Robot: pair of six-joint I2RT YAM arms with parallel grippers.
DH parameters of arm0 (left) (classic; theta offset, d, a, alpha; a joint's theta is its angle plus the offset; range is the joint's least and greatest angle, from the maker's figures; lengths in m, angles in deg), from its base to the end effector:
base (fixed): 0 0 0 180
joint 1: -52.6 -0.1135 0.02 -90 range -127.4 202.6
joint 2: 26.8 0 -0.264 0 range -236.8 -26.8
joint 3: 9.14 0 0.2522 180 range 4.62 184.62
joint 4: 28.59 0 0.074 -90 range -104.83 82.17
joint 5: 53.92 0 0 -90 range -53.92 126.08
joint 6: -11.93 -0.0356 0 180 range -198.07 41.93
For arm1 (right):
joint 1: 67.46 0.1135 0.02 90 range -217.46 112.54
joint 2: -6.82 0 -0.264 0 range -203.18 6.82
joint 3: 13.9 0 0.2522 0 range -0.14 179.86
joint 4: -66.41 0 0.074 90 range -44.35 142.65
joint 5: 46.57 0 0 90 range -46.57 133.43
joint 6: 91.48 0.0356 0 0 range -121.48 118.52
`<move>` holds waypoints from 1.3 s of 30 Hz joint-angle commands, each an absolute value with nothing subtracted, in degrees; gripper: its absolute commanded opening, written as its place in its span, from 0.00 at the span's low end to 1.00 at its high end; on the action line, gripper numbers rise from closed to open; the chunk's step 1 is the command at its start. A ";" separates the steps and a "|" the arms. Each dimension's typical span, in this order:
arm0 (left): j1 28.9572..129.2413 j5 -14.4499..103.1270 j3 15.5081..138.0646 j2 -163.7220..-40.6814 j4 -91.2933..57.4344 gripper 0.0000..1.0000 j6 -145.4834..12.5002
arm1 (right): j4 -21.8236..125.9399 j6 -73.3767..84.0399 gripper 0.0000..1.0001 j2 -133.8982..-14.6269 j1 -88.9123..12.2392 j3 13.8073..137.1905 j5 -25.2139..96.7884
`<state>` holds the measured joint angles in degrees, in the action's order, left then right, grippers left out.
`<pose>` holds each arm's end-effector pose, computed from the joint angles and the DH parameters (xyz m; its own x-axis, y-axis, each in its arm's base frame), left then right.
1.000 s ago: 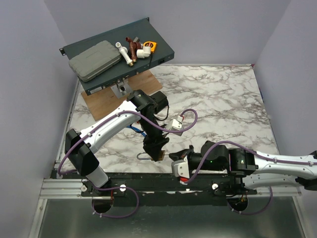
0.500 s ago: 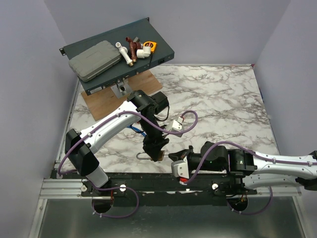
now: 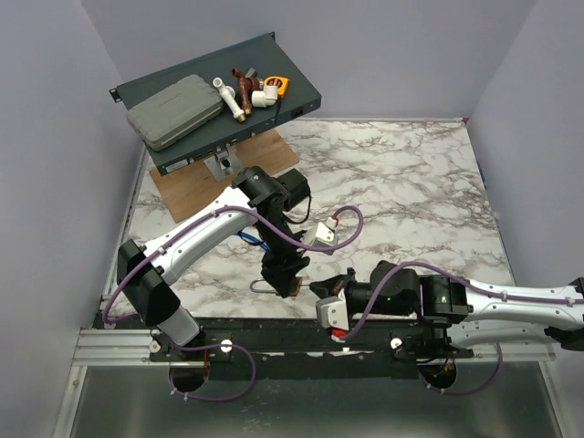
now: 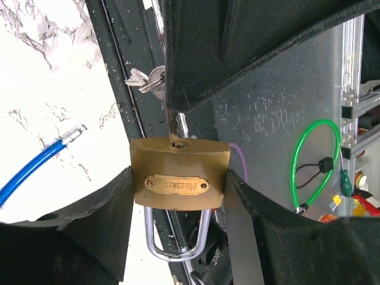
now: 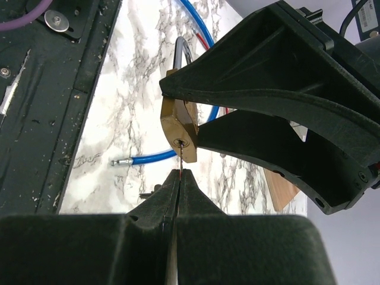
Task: Unlock with the key
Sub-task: Unlock the lock.
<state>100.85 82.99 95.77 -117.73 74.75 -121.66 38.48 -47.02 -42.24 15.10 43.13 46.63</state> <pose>0.1605 -0.2188 0.3401 -0.1271 0.8498 -0.5116 0.8322 -0.1893 -0.5212 0.0278 0.1978 0.3105 0.6708 -0.3665 -0.6447 -0.7202 -0.1146 -0.6842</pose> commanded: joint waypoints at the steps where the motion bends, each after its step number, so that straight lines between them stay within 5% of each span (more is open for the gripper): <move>1: 101.64 85.99 97.05 -115.45 78.13 0.00 -122.72 | 40.74 -48.17 0.01 -42.68 15.59 42.64 45.01; 39: 101.99 85.21 99.47 -115.45 78.11 0.00 -122.55 | 42.37 -50.50 0.01 -47.38 15.59 44.57 40.01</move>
<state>101.48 80.06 95.79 -116.99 77.14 -122.60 41.10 -49.84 -45.32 15.10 43.22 43.50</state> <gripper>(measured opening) 0.527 0.008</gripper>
